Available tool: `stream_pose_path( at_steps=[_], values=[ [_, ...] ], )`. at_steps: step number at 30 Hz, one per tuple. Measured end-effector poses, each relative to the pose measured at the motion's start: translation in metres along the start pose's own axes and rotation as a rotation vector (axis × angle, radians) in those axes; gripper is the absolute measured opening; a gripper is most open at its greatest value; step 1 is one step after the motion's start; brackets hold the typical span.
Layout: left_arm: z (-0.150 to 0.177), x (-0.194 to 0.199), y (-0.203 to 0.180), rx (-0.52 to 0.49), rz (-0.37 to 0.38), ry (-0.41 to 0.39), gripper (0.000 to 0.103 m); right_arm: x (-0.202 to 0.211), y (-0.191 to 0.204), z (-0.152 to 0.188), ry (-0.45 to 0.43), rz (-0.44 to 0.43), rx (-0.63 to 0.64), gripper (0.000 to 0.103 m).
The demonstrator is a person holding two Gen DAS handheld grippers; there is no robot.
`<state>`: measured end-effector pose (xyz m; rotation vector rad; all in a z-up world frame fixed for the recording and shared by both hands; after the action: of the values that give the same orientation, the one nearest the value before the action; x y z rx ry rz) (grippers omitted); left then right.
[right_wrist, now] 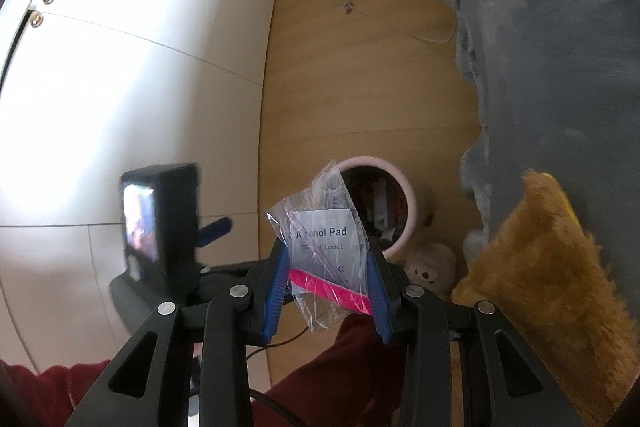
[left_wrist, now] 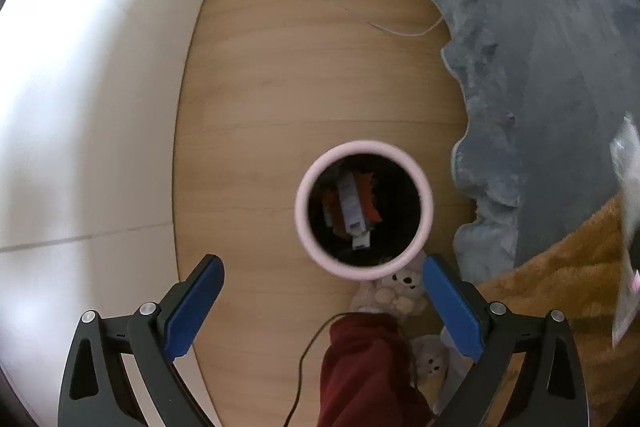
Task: Collect trash
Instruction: 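Open the left tool over the bin while the right tool releases the packet, then move both open tools back over the blanket toward the crumpled paper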
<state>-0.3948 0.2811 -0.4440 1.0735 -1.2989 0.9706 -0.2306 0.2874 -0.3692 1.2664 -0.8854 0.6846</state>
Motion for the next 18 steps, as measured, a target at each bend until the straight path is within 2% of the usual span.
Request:
stream_pose_path(
  at_steps=[6,12,15,16,17,18],
  values=[
    [0.03,0.006,0.036,0.088,-0.029,0.03,0.099,-0.027,0.012,-0.003,0.036,-0.001,0.012,0.036],
    [0.046,0.013,0.052,0.136,-0.036,0.041,0.099,-0.056,0.02,-0.002,0.07,-0.006,0.033,0.037],
    [0.046,0.016,0.051,0.129,-0.029,0.036,0.099,-0.065,0.021,-0.002,0.067,0.013,0.042,0.051],
    [0.045,0.018,0.049,0.123,-0.026,0.032,0.099,-0.066,0.021,-0.002,0.058,0.033,0.048,0.067],
    [0.045,0.017,0.048,0.118,-0.022,0.029,0.099,-0.065,0.021,-0.003,0.046,0.057,0.058,0.078],
    [0.045,0.018,0.048,0.115,-0.019,0.025,0.099,-0.063,0.022,-0.003,0.034,0.061,0.069,0.078]
  ],
)
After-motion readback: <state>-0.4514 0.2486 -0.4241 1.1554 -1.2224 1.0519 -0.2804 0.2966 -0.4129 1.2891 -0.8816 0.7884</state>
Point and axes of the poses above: each gripper's, at about its wrist camera, not at the fingertips, and x roughly against the way its jaws point, y to its left, z to its underside, the point moved 6 cm from there along -x, roughly the way its jaws point, and after that the axes turned 12 degrees about -x, right-handed, at the moved point
